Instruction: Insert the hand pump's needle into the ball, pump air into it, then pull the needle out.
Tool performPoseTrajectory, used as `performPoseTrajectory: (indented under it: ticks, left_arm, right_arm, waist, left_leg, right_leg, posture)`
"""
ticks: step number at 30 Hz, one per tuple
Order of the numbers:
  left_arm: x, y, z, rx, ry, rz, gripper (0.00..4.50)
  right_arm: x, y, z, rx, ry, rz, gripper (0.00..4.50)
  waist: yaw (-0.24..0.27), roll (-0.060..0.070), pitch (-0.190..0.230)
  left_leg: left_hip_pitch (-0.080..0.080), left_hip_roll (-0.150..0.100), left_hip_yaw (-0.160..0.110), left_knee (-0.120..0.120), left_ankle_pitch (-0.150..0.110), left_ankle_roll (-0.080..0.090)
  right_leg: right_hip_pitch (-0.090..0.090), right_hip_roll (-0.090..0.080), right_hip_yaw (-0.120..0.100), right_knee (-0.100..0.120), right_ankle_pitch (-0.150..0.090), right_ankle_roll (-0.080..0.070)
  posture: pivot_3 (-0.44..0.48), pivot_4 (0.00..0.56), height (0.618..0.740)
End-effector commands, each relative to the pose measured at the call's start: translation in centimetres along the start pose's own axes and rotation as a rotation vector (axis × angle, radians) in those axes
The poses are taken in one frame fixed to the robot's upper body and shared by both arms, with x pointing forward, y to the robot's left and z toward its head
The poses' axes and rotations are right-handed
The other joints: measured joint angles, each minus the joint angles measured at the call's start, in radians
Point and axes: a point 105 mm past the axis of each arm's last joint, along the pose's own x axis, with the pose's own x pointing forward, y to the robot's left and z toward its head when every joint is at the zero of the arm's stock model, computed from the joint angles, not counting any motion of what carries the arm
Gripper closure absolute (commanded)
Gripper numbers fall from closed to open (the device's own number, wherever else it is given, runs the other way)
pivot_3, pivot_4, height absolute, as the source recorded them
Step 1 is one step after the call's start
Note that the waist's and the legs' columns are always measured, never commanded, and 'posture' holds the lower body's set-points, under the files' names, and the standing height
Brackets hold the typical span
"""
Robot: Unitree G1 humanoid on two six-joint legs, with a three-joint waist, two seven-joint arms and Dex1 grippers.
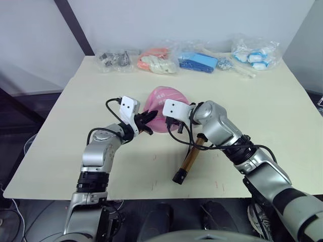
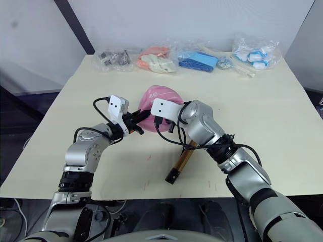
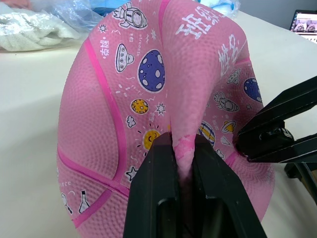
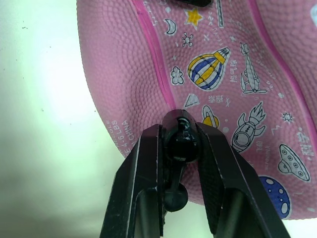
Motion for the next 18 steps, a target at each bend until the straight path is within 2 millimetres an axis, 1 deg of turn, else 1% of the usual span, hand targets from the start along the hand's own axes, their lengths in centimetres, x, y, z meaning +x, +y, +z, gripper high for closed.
performPoseTrajectory:
  ticks: [1,2,3,6,9,13,16,18]
  left_arm:
    - [0.2,0.1,-1.3,-0.019,0.052,0.007,4.50]
    - [0.3,0.1,-1.3,-0.018,0.052,0.007,4.50]
    - [0.3,0.2,-1.3,-0.018,0.052,0.008,4.50]
    - [0.3,0.2,-1.4,-0.017,0.055,0.010,4.50]
    - [0.3,0.3,-1.5,-0.015,0.059,0.012,4.50]
    - [0.3,0.3,-1.5,-0.013,0.058,0.011,4.50]
    - [0.4,0.3,-1.4,-0.012,0.056,0.009,4.50]
    - [0.4,0.2,-1.3,-0.009,0.054,0.006,4.50]
  right_arm:
    - [0.1,0.7,0.0,0.001,-0.008,0.023,2.79]
    - [0.0,0.6,-0.1,-0.007,-0.007,0.020,2.24]
    - [0.0,0.6,-0.1,-0.007,-0.006,0.022,1.86]
    - [-0.7,0.3,-0.2,-0.018,-0.019,0.016,1.86]
    - [-1.8,-0.1,0.2,-0.024,-0.051,0.003,1.86]
    - [-3.8,-0.4,1.5,-0.005,-0.138,0.001,1.86]
    - [-5.1,-0.7,2.0,0.015,-0.201,-0.022,1.86]
    - [-6.3,-1.3,1.8,0.047,-0.264,-0.071,1.86]
  waist:
    - [0.000,0.000,0.001]
    - [0.000,0.000,0.001]
    - [0.000,0.000,0.001]
    - [0.000,0.000,0.002]
    - [0.001,-0.002,0.005]
    - [-0.001,-0.002,0.011]
    - [0.000,-0.003,0.011]
    - [0.001,-0.003,0.011]
  left_leg:
    - [0.000,0.000,0.000,0.000,0.000,0.000]
    - [0.000,0.000,0.000,0.000,0.000,0.000]
    - [0.000,0.000,0.000,0.000,0.000,0.000]
    - [0.000,-0.001,-0.001,0.000,0.000,0.000]
    - [0.000,-0.001,-0.002,0.001,0.001,0.000]
    - [0.000,-0.001,-0.002,0.002,0.001,-0.001]
    - [-0.001,-0.001,-0.004,0.002,0.001,-0.001]
    - [-0.001,-0.001,-0.004,0.002,0.002,-0.002]
  right_leg:
    - [0.000,0.000,0.000,0.000,0.000,0.000]
    - [0.000,0.000,0.000,0.000,0.000,0.000]
    - [0.000,0.000,0.000,0.000,0.000,0.000]
    - [0.000,0.000,-0.001,0.001,0.000,0.000]
    - [0.000,0.000,-0.002,0.001,0.000,0.000]
    - [0.000,0.000,-0.002,0.002,0.000,0.000]
    - [0.000,0.000,-0.003,0.003,0.000,0.000]
    - [0.000,0.000,-0.003,0.003,0.000,0.000]
  posture:
    - [0.000,0.150,0.740]
    - [0.000,0.150,0.740]
    - [0.000,0.150,0.740]
    - [0.000,0.150,0.740]
    - [0.000,0.150,0.740]
    - [0.000,0.150,0.740]
    - [0.000,0.150,0.740]
    - [0.000,0.150,0.740]
